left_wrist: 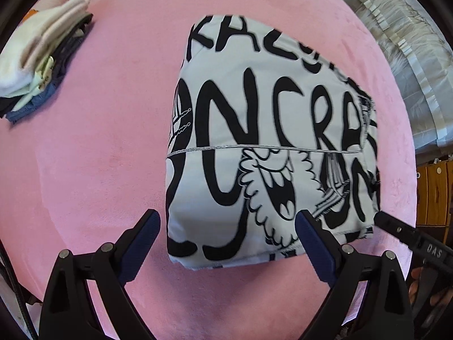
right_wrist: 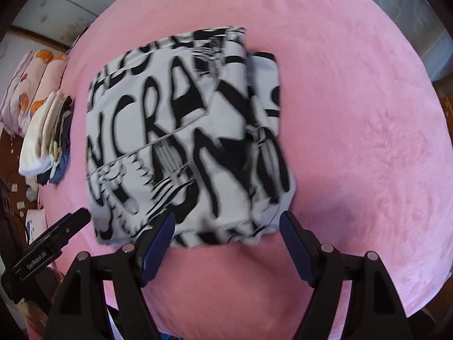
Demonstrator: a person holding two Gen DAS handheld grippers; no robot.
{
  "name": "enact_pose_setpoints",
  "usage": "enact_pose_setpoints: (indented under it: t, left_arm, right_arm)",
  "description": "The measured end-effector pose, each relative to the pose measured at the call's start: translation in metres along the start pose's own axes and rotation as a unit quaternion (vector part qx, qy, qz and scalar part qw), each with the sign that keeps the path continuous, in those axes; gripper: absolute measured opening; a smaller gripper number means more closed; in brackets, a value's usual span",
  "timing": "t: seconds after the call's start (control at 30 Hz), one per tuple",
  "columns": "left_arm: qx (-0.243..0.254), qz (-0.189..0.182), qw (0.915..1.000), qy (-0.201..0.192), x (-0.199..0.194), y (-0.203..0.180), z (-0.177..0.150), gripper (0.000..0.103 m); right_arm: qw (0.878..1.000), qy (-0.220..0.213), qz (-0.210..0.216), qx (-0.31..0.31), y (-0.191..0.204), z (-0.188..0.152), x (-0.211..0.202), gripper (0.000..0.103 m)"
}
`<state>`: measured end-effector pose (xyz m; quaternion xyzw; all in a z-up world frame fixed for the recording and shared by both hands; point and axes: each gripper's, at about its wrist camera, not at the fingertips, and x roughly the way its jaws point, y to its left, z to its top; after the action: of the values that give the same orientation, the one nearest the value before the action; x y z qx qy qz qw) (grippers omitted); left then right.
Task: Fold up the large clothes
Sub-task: 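Grasp the folded printed garment with both grippers and lift it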
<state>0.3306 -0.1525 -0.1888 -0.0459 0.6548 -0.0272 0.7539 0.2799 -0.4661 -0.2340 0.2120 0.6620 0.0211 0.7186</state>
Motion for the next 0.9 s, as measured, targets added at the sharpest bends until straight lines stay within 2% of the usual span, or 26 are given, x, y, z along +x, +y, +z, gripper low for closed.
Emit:
enact_pose_setpoints:
  t: [0.07, 0.23, 0.3, 0.53, 0.67, 0.73, 0.8, 0.9]
  left_arm:
    - [-0.01, -0.014, 0.9997, 0.014, 0.014, 0.009, 0.007, 0.095]
    - [-0.029, -0.043, 0.9977, 0.043, 0.045, 0.03, 0.025, 0.095]
    - [-0.035, -0.069, 0.9957, 0.051, 0.053, 0.037, 0.032, 0.095]
    - [-0.034, -0.111, 0.9911, 0.064, 0.076, 0.055, 0.051, 0.095]
    - [-0.034, -0.142, 0.9873, 0.063, 0.092, 0.062, 0.056, 0.098]
    - [-0.042, -0.168, 0.9828, 0.064, 0.1, 0.068, 0.058, 0.099]
    - [-0.05, -0.188, 0.9787, 0.066, 0.108, 0.07, 0.057, 0.1]
    - [-0.059, -0.214, 0.9727, 0.068, 0.12, 0.074, 0.059, 0.102]
  right_arm:
    - [1.0, 0.004, 0.002, 0.001, -0.01, 0.009, 0.01, 0.076]
    - [0.996, 0.034, 0.077, 0.021, -0.037, 0.038, 0.045, 0.076]
    - [0.993, 0.044, 0.105, 0.022, -0.041, 0.046, 0.057, 0.076]
    - [0.99, 0.047, 0.136, -0.009, -0.038, 0.062, 0.076, 0.085]
    - [0.98, 0.059, 0.189, 0.002, -0.046, 0.072, 0.089, 0.092]
    - [0.972, 0.066, 0.223, 0.02, -0.051, 0.078, 0.096, 0.097]
    - [0.964, 0.074, 0.252, 0.031, -0.054, 0.081, 0.101, 0.097]
    - [0.959, 0.082, 0.27, 0.021, -0.053, 0.083, 0.1, 0.097]
